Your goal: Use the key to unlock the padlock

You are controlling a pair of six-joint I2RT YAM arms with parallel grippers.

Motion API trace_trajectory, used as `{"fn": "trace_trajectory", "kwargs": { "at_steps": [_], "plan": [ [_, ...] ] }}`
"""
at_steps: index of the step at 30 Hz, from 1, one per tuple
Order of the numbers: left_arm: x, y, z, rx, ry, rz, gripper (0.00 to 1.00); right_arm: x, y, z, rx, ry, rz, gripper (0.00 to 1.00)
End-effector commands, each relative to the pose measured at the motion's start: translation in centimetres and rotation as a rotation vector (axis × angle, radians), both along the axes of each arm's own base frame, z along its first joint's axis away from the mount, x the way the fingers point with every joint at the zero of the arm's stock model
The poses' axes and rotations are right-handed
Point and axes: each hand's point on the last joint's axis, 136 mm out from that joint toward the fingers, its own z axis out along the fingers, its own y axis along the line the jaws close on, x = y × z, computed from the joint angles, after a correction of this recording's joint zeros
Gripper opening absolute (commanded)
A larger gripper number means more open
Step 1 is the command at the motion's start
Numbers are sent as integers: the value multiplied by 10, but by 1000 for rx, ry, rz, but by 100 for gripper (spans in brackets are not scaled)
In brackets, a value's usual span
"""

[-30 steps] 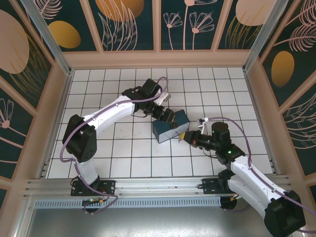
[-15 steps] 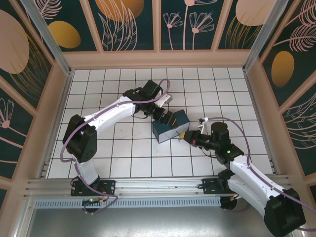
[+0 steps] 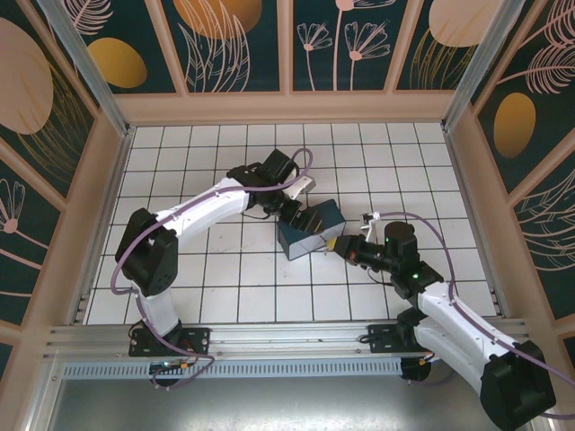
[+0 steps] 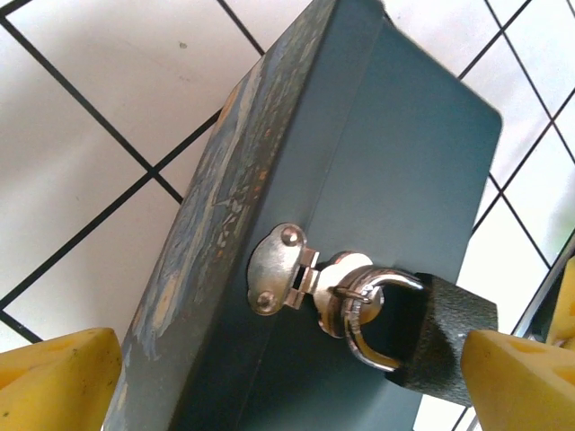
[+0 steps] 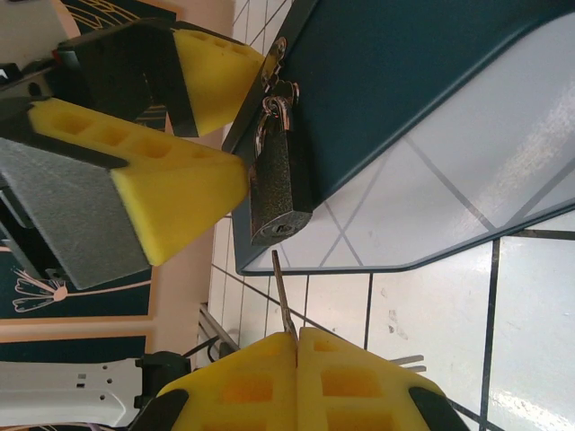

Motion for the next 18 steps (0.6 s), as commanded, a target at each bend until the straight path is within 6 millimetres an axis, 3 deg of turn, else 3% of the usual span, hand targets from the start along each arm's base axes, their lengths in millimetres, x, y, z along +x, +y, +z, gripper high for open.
{"fn": "trace_trajectory", "kwargs": {
  "at_steps": [1,18],
  "plan": [
    [-4,6,-15,46,19,-8,96,2,1,2,16,-12,-9,0],
    [-7,7,-21,45,38,5,94,9,-2,3,39,-33,-49,0]
  ]
}}
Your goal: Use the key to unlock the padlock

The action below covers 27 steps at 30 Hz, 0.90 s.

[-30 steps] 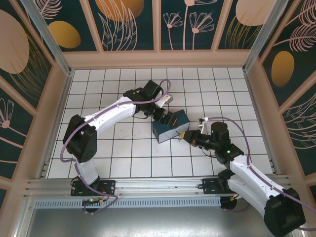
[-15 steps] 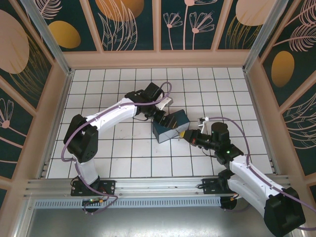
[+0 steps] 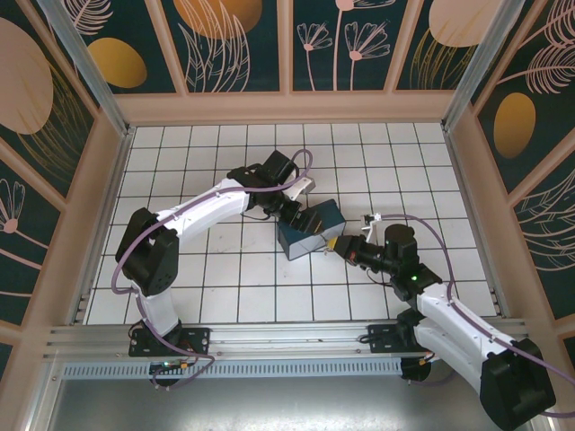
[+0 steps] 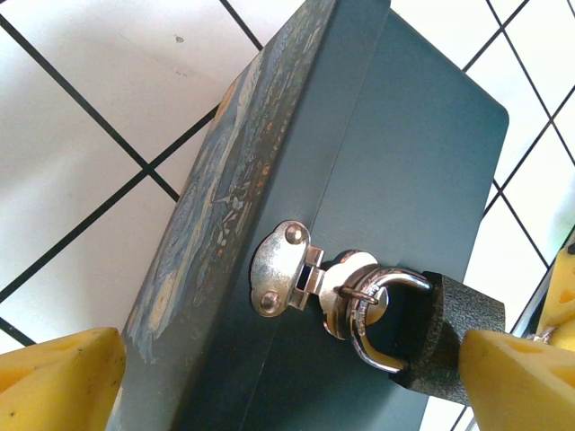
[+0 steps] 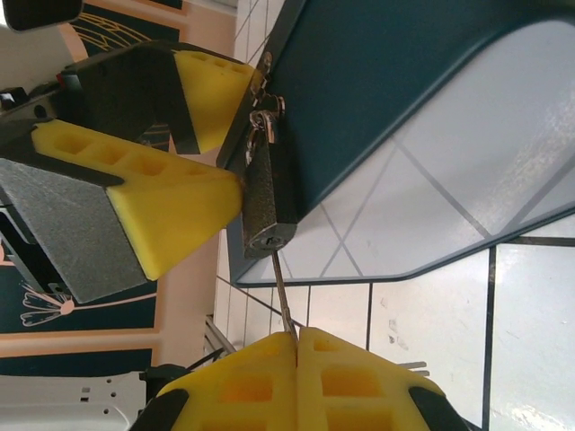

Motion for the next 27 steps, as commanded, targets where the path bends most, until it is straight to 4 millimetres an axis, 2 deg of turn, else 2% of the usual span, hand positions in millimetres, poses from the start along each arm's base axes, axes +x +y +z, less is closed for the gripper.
{"fn": "trace_trajectory", "kwargs": {
  "at_steps": [1,27],
  "plan": [
    [-6,8,-19,55,28,8,94,5,0,6,13,-36,-15,0],
    [-8,8,-21,45,51,23,93,13,-1,6,24,-45,-39,0]
  ]
}}
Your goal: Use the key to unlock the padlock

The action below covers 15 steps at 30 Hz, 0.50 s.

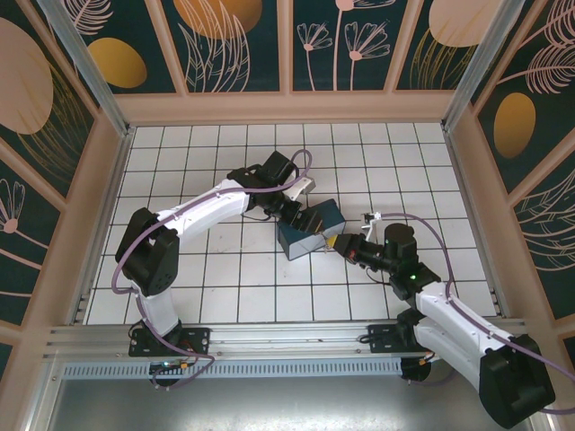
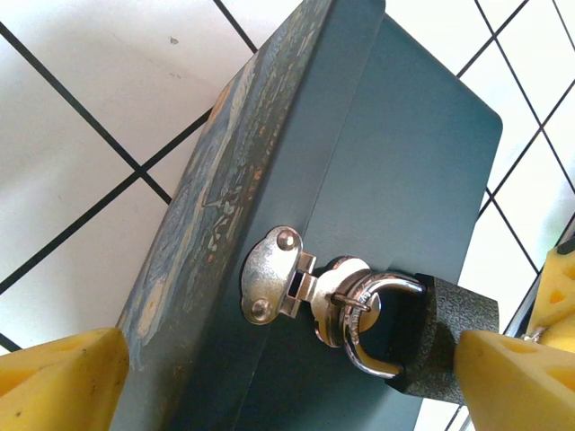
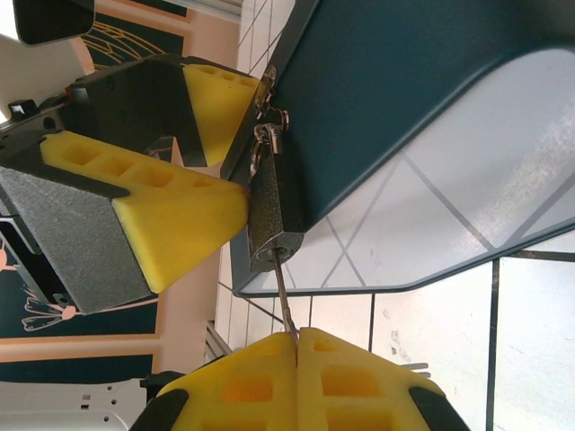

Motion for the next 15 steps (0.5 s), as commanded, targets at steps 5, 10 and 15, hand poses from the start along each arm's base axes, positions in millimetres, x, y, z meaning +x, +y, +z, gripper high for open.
{"fn": "trace_trajectory", "kwargs": {
  "at_steps": [5,10,15],
  "plan": [
    [-8,10,-19,55,42,10,92,10,-2,7,23,-41,-38,0],
    [-9,9,-18,37,63,15,92,11,-5,7,24,-42,-54,0],
    [-6,10,-13,-20,100,47,92,13,-8,8,37,-44,-77,0]
  ]
}}
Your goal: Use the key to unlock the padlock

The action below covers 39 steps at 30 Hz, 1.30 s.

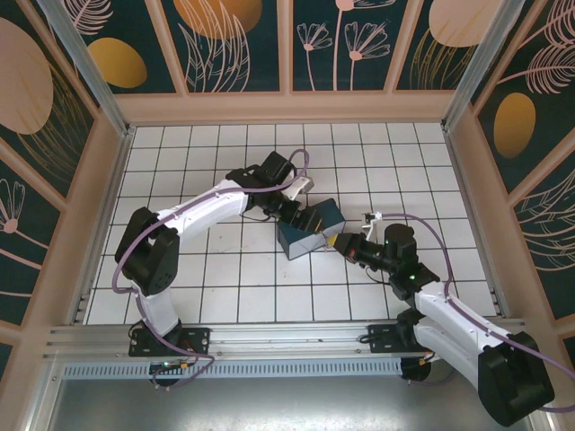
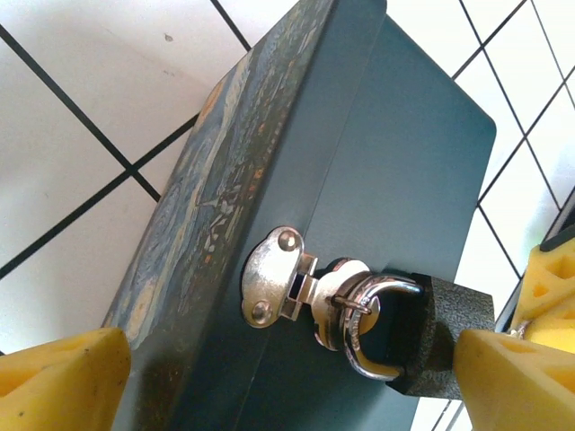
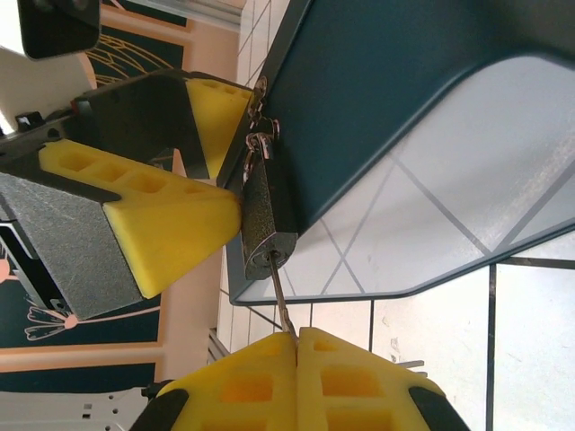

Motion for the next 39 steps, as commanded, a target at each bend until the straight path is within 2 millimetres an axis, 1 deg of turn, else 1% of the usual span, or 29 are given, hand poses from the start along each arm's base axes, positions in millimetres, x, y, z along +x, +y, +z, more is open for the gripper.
{"fn": "trace_trajectory", "kwargs": {
  "at_steps": [1,9,17,19,21,25,32,39],
  "plan": [
    [-7,8,-10,8,62,23,92,9,-5,9,22,-47,-52,0],
    [-9,11,-14,14,72,24,91,11,-4,10,26,-53,-51,0],
    [-11,8,-10,-6,90,14,90,15,0,16,28,-67,-44,0],
    [-12,7,-12,-4,103,25,89,16,2,17,34,-72,-46,0],
    [-10,8,-15,-3,113,46,89,15,3,20,62,-78,-48,0],
    [-5,10,-17,-27,144,104,89,14,2,20,101,-63,-69,0],
    [-4,7,-9,-72,154,112,89,16,5,19,113,-64,-57,0],
    [-2,11,-13,-64,160,119,89,16,5,18,124,-71,-54,0]
  ]
}}
